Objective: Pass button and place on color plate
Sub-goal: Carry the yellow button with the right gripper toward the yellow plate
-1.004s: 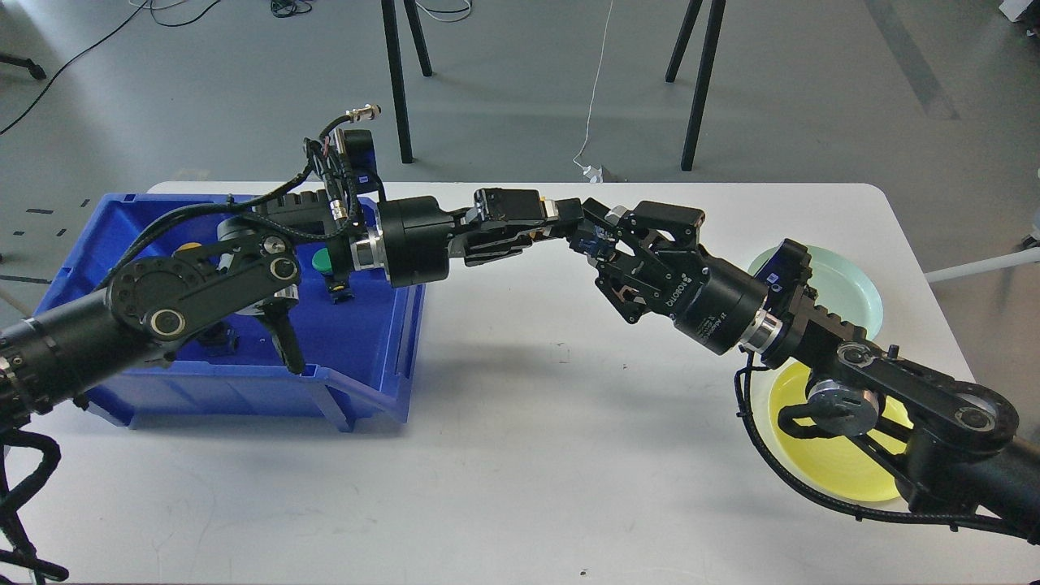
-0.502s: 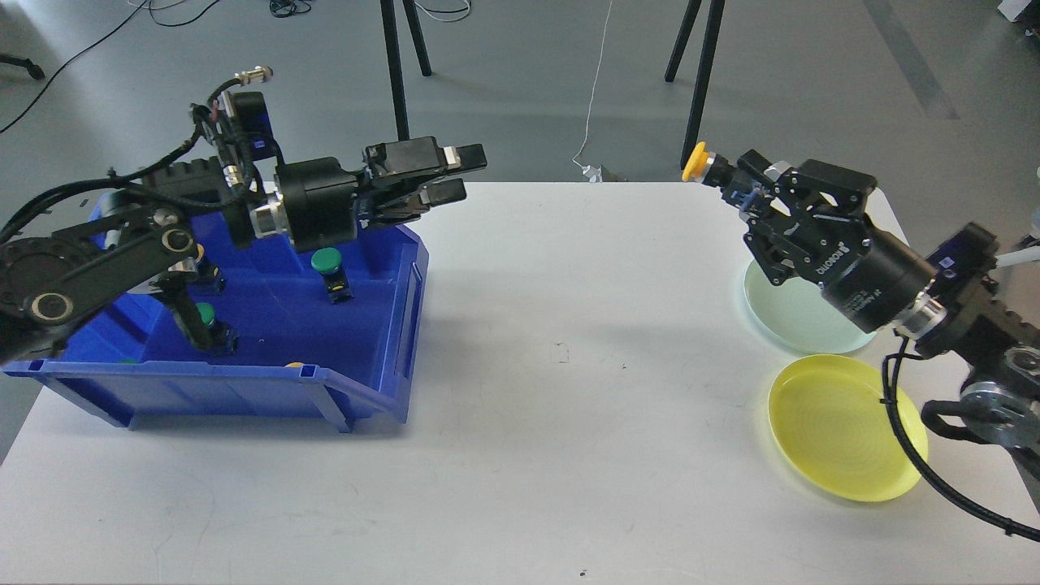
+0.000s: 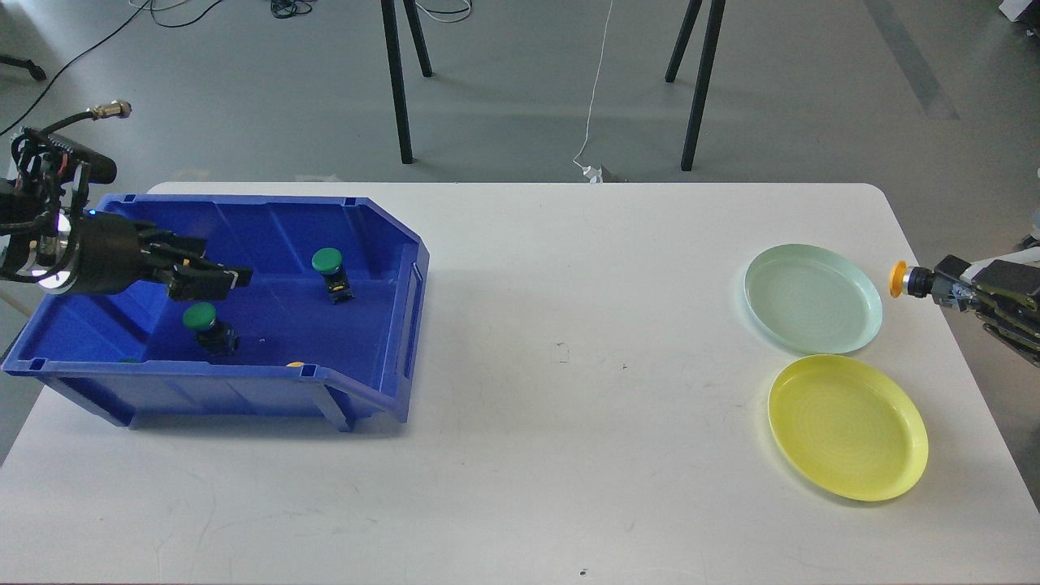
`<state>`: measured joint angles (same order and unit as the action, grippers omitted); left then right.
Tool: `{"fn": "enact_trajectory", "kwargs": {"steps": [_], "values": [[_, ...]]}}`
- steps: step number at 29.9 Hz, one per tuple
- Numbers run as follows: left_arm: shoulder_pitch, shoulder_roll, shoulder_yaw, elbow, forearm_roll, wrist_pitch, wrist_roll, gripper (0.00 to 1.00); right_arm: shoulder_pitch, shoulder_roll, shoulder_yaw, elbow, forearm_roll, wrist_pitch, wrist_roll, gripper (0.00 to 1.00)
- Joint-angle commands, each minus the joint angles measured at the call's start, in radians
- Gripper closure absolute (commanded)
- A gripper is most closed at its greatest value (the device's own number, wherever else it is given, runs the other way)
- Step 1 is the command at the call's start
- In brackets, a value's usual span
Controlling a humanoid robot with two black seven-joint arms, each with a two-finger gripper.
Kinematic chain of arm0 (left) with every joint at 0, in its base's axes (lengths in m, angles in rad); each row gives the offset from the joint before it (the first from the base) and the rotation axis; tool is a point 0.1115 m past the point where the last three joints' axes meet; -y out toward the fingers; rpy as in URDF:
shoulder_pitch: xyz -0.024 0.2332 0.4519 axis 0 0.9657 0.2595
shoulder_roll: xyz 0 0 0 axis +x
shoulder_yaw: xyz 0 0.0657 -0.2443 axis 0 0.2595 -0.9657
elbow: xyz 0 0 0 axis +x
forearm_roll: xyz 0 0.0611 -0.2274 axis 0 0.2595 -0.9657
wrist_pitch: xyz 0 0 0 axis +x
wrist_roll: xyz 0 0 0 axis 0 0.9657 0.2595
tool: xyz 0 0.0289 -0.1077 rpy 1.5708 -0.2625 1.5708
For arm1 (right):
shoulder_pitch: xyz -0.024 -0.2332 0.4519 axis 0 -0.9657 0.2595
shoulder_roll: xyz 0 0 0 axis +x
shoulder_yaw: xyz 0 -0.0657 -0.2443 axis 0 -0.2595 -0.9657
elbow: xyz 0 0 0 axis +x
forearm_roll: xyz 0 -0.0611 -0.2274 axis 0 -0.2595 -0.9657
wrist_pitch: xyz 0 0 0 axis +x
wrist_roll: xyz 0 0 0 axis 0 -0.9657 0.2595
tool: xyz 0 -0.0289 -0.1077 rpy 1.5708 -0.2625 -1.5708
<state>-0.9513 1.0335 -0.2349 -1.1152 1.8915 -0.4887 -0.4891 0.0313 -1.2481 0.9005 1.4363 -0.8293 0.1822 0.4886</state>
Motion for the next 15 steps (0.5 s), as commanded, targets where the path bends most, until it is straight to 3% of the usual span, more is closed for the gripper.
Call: {"fn": "enact_trajectory", "kwargs": {"steps": [1,8,15], "values": [[0.031,-0.009,0.017,0.070,0.040,0.000,0.000,0.17,-0.002,0.004,-0.025,0.001,-0.002,-0.003,0.000,1.00],[0.074,-0.044,0.022,0.164,0.038,0.000,0.000,0.17,-0.001,0.004,-0.094,-0.013,-0.046,-0.010,0.000,1.00],[0.075,-0.087,0.020,0.186,0.029,0.000,0.000,0.17,0.012,0.021,-0.184,-0.094,-0.105,-0.087,0.000,1.00]]}}
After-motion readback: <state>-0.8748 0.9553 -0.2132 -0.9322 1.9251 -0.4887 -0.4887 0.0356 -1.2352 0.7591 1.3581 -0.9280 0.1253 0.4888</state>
